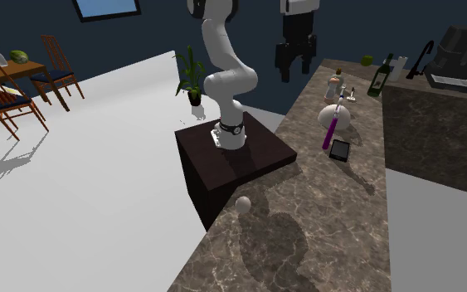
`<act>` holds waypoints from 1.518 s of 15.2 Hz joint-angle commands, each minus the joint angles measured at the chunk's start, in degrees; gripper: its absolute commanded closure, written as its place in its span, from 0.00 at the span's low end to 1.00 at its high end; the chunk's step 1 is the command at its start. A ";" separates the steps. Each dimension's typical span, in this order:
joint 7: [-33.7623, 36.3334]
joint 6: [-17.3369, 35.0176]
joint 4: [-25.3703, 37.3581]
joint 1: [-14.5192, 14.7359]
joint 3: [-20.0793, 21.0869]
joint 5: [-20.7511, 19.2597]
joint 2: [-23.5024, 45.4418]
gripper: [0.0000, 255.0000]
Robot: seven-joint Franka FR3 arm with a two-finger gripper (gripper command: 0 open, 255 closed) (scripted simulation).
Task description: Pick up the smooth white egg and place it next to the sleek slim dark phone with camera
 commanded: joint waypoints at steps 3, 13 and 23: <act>-2.69 2.89 -4.07 -0.14 -2.18 -0.08 -1.19 0.00; -17.29 18.18 -19.97 -1.52 -14.29 -1.12 -0.95 0.00; -36.36 35.83 -26.90 0.60 -30.02 1.19 12.58 0.00</act>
